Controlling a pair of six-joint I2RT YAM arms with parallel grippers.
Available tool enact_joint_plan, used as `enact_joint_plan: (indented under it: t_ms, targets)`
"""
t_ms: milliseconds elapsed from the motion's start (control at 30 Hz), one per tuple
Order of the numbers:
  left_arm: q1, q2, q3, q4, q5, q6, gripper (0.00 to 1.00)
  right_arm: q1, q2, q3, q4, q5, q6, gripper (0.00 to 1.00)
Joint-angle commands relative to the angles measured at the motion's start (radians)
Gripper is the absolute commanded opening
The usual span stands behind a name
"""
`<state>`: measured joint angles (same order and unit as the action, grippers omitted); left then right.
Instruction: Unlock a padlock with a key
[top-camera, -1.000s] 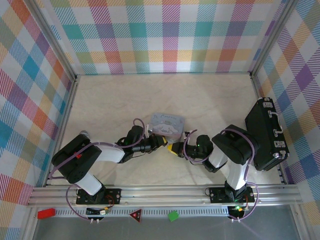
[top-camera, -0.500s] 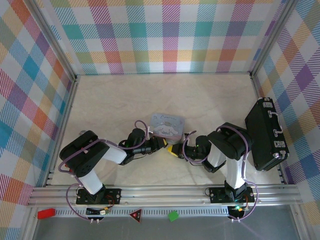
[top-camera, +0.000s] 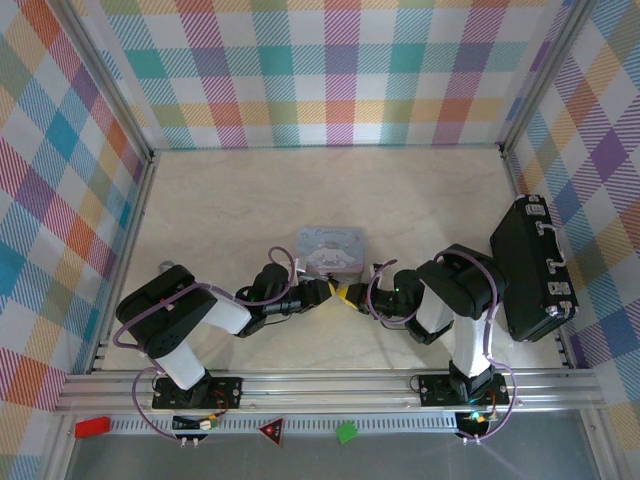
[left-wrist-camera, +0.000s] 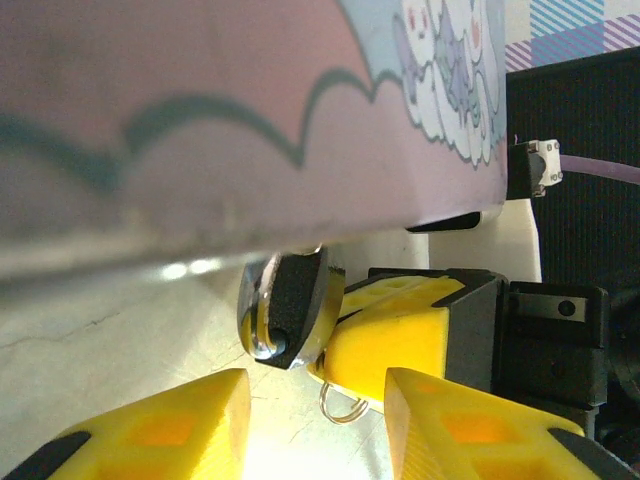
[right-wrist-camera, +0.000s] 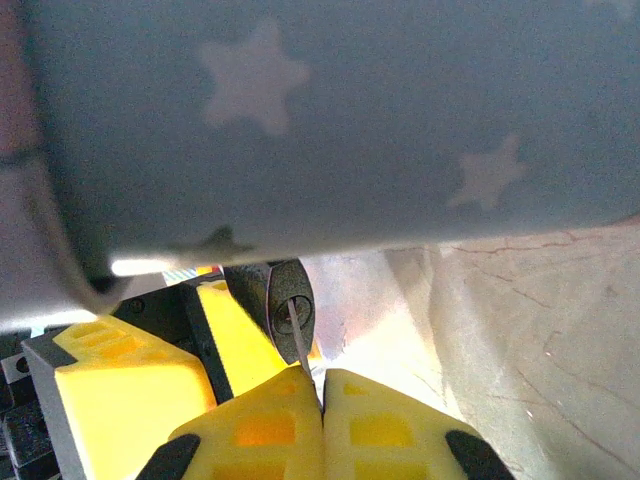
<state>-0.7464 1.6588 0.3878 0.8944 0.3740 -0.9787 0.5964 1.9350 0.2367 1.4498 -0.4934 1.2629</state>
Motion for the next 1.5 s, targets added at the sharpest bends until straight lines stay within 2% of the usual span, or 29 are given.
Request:
enact_joint_plan:
  t_ms: [0,300,533,1033,1167,1267,1467]
  targets:
    - [-0.011,0.022,-0.021,0.034,-0.041,-0.028,0.40,-0.013,0.028,0.000,-0.078,0.046,-0.003,0.00]
    - [-0.008,0.126,-0.018,0.183,-0.095,-0.068,0.40,-0.006,-0.010,-0.003,-0.123,-0.001,-0.012,0.00]
    - [-0.008,0.177,0.006,0.224,-0.094,-0.077,0.39,0.019,-0.084,0.005,-0.223,-0.006,-0.037,0.00]
    - [-0.004,0.196,0.020,0.226,-0.070,-0.077,0.15,0.046,-0.120,0.039,-0.275,-0.033,-0.047,0.00]
    - [0.001,0.199,0.007,0.259,-0.054,-0.081,0.06,-0.010,-0.110,0.015,-0.246,-0.054,-0.038,0.00]
    - [0.002,0.196,-0.003,0.269,-0.047,-0.081,0.03,-0.060,-0.089,0.007,-0.218,-0.084,-0.035,0.00]
    - [0.003,0.181,-0.005,0.275,-0.037,-0.083,0.00,-0.073,-0.041,0.014,-0.168,-0.090,-0.004,0.00]
